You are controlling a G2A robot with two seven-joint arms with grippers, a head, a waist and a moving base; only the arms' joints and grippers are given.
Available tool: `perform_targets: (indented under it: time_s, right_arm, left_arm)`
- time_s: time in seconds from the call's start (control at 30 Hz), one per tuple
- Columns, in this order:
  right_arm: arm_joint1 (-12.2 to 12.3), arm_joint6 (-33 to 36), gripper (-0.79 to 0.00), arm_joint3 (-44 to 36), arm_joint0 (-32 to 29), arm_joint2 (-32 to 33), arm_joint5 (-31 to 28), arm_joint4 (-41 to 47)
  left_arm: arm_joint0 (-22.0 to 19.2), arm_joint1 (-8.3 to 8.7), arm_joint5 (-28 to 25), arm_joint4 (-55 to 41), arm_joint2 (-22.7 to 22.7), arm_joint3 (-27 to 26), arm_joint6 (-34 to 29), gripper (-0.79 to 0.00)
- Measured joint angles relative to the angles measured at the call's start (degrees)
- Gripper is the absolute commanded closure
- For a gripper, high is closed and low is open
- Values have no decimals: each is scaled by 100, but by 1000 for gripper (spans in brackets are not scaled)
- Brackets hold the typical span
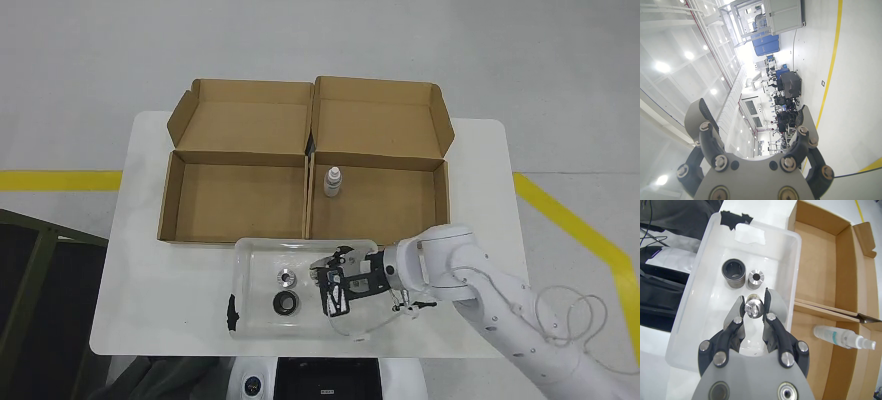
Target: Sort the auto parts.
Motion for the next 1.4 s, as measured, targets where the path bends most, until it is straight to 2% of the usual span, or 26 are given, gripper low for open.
perform_targets:
  time_s: [0.4, 0.8, 1.07, 1.4]
  right_arm:
    - [152, -799, 0, 115, -81, 986, 79, 182]
    - [287, -1103, 0, -97, -337, 1702, 72, 432]
    - [322, -1298, 0, -42, -370, 1876, 126, 509]
    - [263, -1672, 0, 450, -89, 1579, 189, 322]
  left_arm:
    - [0, 0, 0, 0, 0, 0, 0, -785]
    - [0, 0, 0, 0, 0, 0, 0, -785]
    - [0, 0, 0, 0, 0, 0, 0, -785]
    - [0, 0, 0, 0, 0, 0, 0, -785]
